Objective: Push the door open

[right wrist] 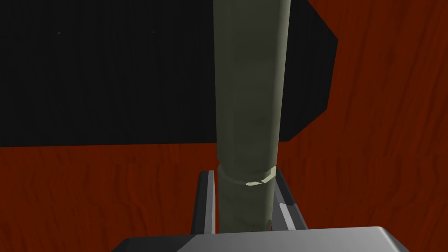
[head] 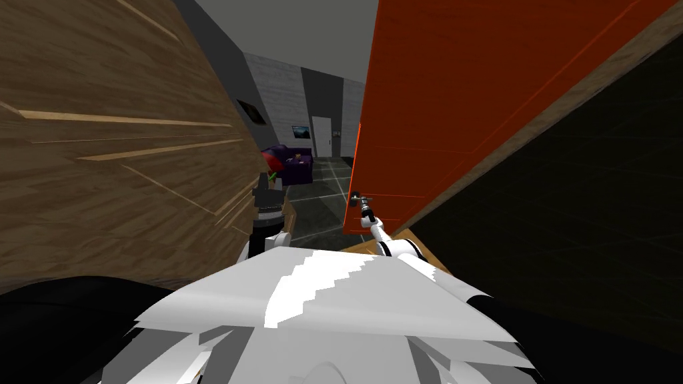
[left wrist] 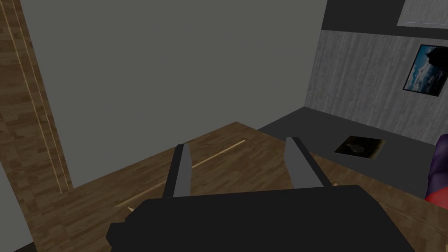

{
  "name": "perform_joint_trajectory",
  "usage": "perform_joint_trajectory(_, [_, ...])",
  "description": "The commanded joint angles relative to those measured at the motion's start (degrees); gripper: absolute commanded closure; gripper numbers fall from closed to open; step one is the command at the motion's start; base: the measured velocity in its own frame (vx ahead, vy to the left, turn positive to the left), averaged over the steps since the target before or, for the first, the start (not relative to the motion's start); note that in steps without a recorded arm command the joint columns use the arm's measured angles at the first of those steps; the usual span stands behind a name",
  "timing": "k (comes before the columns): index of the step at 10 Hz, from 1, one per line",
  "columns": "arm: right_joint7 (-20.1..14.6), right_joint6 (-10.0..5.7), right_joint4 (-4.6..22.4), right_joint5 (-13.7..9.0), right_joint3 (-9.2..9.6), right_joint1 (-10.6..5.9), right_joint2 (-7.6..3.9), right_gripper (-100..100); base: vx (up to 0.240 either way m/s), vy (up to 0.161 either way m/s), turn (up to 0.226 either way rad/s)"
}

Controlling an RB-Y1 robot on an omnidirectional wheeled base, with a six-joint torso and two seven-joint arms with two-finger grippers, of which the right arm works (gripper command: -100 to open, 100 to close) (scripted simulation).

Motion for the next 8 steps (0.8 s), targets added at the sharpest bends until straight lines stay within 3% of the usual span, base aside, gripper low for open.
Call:
perform_joint_trajectory(1, [0.76, 1.01, -1.23, -0.48, -1.49, 0.79, -0.87, 100, 0.076, 0.075, -0.051])
perform_joint_trajectory(4, [1.47, 1.12, -1.18, -1.04, -3.09, 0.96, -1.43, 100, 0.135, 0.162, -0.094])
perform_joint_trajectory(7, [1.47, 1.12, -1.18, -1.04, -3.09, 0.96, -1.43, 100, 0.050, 0.019, 0.007])
perform_joint_trajectory(8, [1.98, 1.20, -1.14, -1.44, -4.23, 1.08, -1.80, 100, 0.085, 0.080, -0.050])
